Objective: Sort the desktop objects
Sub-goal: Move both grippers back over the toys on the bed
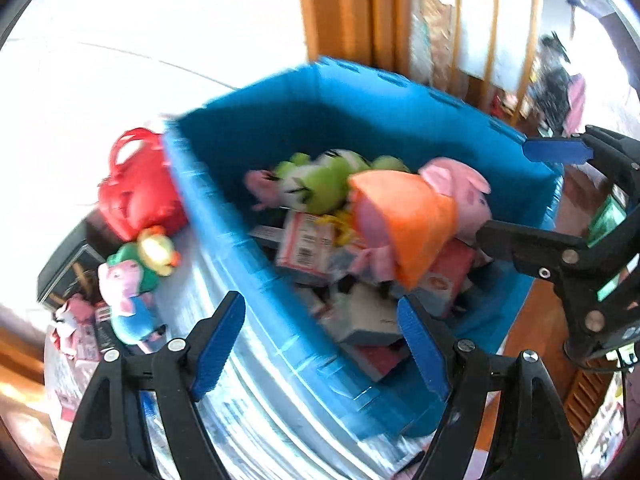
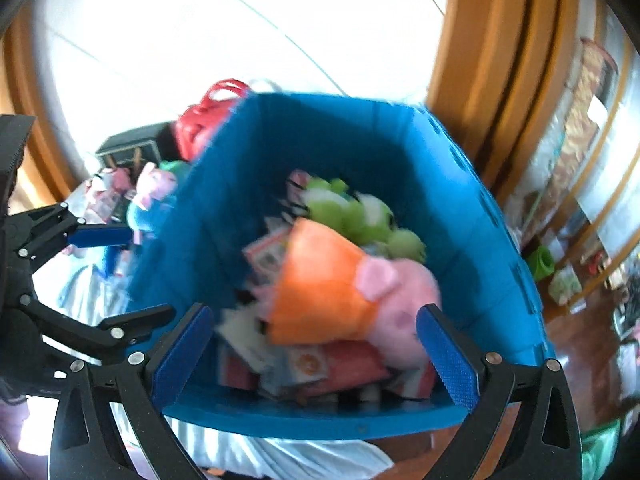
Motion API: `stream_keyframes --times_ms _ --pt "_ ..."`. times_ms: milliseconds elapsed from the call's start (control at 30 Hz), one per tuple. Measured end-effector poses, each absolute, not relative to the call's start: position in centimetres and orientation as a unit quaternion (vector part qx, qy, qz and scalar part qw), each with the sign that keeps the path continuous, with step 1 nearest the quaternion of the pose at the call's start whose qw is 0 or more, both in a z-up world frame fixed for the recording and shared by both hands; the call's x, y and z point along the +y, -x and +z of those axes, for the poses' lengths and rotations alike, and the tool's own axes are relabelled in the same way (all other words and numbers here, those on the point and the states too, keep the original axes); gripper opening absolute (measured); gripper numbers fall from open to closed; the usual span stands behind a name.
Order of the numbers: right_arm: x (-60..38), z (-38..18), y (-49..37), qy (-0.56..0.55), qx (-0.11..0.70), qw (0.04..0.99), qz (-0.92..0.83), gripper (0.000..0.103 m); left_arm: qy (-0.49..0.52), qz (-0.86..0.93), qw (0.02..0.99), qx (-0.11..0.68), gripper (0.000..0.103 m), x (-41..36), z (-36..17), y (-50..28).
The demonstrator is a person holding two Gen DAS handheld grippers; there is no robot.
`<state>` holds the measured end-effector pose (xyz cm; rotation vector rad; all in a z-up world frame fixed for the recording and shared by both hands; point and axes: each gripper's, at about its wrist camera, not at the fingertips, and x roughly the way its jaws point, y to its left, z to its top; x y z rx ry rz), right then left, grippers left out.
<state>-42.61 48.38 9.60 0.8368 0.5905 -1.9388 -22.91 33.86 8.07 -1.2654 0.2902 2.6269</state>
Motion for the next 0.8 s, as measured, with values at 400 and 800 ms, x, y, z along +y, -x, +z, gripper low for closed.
stream_keyframes --times_ms 400,800 --pt "37.0 9.0 29.8 -0.319 0.192 0.554 -0.745 0.103 0.39 0.92 -0.023 0.019 0.079 13.5 6.0 16.0" --pt "25.1 -2.2 24.7 -0.389 0.205 0.537 -0.72 0.103 0.413 0.867 -0.273 -0.059 0.079 -9.6 -4.1 10.1"
